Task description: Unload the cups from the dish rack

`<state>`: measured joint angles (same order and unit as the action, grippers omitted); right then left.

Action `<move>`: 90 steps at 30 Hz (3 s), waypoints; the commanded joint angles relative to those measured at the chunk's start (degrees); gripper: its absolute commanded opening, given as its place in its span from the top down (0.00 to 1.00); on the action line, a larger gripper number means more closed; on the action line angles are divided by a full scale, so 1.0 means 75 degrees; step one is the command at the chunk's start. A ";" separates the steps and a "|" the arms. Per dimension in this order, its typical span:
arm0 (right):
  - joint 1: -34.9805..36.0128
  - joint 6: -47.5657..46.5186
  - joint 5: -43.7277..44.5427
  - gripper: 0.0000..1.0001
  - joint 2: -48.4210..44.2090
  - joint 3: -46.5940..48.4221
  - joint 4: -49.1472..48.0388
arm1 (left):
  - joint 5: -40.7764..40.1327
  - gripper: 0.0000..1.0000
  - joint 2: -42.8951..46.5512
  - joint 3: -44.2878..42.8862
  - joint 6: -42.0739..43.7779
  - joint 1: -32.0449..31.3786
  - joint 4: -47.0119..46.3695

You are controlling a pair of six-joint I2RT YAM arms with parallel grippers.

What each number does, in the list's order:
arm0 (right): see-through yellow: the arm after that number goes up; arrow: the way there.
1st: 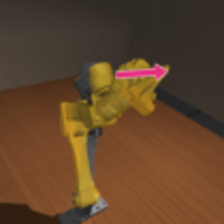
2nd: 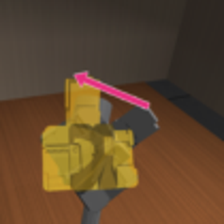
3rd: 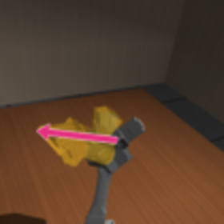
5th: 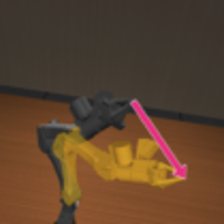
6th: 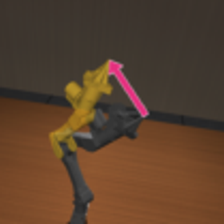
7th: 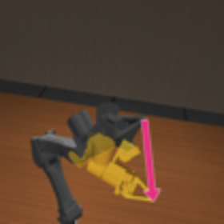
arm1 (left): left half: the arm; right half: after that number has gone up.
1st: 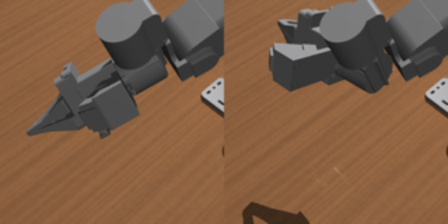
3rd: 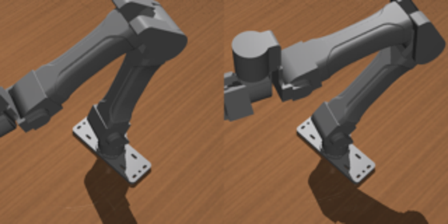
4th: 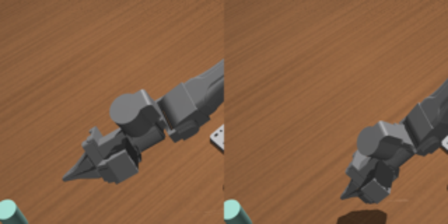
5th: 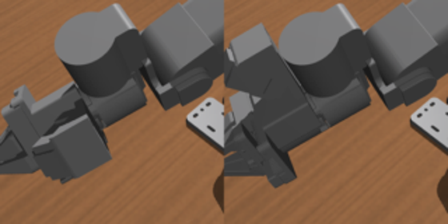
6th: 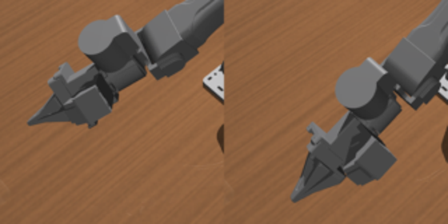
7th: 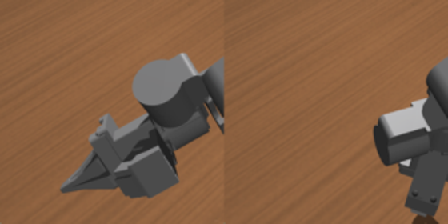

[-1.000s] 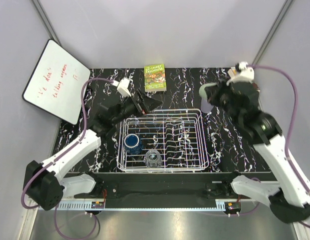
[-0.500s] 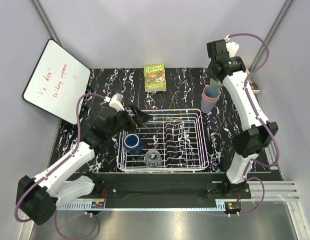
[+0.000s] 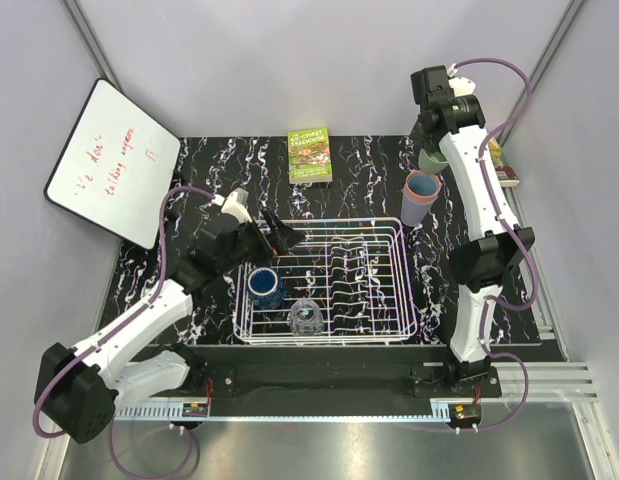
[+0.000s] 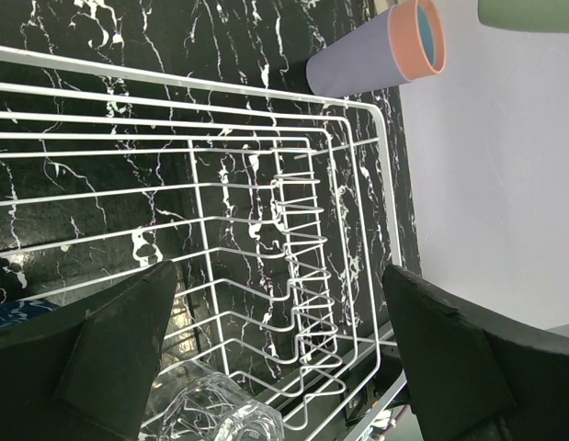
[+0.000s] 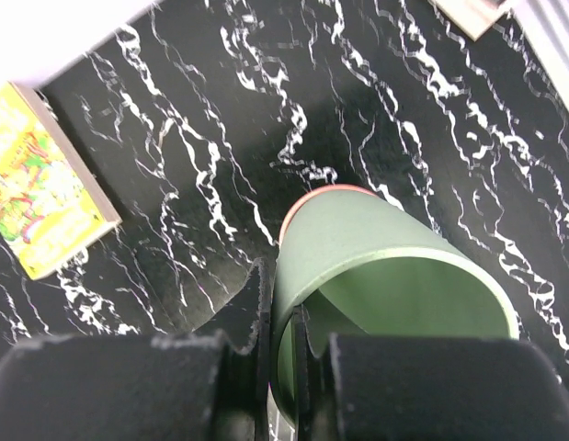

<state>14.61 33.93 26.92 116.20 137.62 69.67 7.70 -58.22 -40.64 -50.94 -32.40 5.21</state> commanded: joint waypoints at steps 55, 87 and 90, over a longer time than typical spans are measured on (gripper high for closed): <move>0.1988 0.0104 -0.4186 0.31 -0.6809 -0.8786 -0.5702 | -0.3324 0.01 0.0273 -0.1038 0.0745 -0.1748 0.3500; 0.2329 0.0491 -0.4433 0.31 -0.8931 -1.0767 -0.5902 | -0.4695 0.40 -0.2374 -0.1741 -0.0591 -0.4972 0.4051; 0.2317 0.0479 -0.4444 0.31 -0.8885 -1.0744 -0.5914 | -0.4660 0.70 -0.2398 -0.1764 -0.0556 -0.4961 0.4121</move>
<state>31.42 37.41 -5.65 49.78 56.77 27.24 -25.65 -75.88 -51.55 -55.35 -69.34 36.47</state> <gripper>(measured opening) 0.695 0.592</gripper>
